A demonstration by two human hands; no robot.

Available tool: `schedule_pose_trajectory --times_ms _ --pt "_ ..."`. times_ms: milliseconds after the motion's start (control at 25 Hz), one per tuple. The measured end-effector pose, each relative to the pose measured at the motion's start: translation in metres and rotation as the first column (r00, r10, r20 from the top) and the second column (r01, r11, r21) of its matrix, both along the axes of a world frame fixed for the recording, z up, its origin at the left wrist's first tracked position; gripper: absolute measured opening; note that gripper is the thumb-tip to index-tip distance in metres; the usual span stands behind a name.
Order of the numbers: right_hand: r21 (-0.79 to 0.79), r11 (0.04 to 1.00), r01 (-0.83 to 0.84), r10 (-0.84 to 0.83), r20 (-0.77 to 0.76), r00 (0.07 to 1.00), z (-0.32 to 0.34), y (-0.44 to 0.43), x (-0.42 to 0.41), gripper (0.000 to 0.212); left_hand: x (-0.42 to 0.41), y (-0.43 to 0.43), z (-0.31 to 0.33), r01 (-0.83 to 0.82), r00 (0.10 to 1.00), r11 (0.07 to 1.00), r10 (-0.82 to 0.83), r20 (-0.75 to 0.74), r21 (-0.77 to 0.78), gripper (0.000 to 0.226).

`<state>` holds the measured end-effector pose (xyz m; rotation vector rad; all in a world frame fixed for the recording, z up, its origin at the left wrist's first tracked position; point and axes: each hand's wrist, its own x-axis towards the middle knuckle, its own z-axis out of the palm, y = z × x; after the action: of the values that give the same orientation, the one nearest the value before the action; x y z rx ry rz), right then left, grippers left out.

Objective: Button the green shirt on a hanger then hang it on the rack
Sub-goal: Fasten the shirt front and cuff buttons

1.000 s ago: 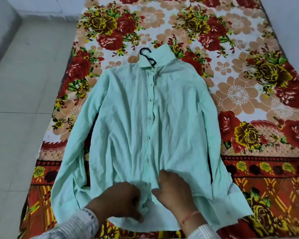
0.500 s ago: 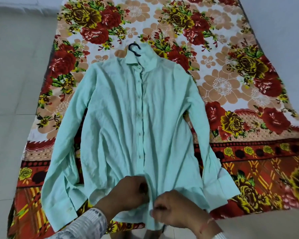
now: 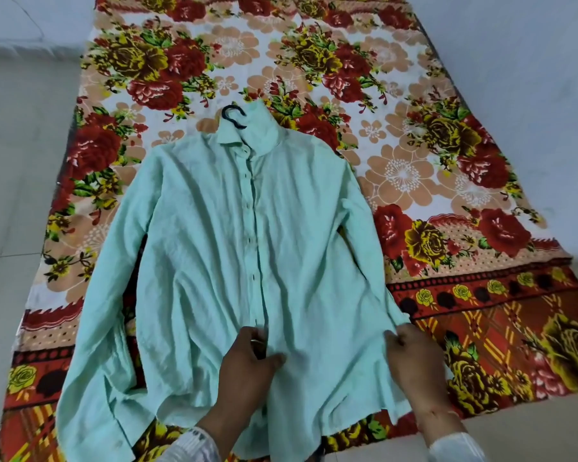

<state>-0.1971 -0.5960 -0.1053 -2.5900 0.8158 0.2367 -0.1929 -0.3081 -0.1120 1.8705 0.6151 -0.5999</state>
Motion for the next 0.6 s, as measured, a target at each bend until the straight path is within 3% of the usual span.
schedule_pose_trajectory --times_ms 120,200,280,400,480,520,600 --pt "-0.205 0.977 0.058 -0.079 -0.093 0.992 0.015 -0.017 -0.013 0.018 -0.003 0.004 -0.002 -0.034 0.999 0.998 0.033 -0.021 -0.058 0.036" --pt "-0.168 0.986 0.007 -0.03 -0.133 0.991 0.012 -0.017 -0.012 0.018 -0.005 0.004 0.0 -0.016 0.999 0.998 0.013 -0.04 -0.058 0.04" --pt "-0.095 0.995 -0.008 0.006 -0.031 1.0 0.012 -0.008 0.0 0.029 -0.004 0.003 0.004 -0.032 0.998 0.997 0.028 -0.054 -0.073 0.046" --pt "-0.117 0.992 -0.04 0.067 0.234 0.97 0.018 0.002 0.041 0.012 0.005 0.0 0.012 -0.124 0.991 0.985 0.118 -0.057 -0.121 0.043" --pt "-0.07 0.997 -0.01 0.03 0.288 0.957 0.015 0.001 0.085 0.032 0.014 0.0 0.01 -0.146 0.989 0.982 0.141 -0.047 -0.116 0.037" --pt "-0.02 1.0 -0.003 0.008 0.232 0.973 0.013 -0.001 0.109 0.036 0.018 0.001 0.006 -0.13 0.991 0.987 0.127 -0.037 -0.099 0.037" --pt "0.04 0.997 -0.072 0.07 0.043 0.997 0.009 -0.014 0.146 0.024 0.023 0.0 -0.003 -0.074 0.997 0.997 0.073 -0.039 -0.036 0.041"
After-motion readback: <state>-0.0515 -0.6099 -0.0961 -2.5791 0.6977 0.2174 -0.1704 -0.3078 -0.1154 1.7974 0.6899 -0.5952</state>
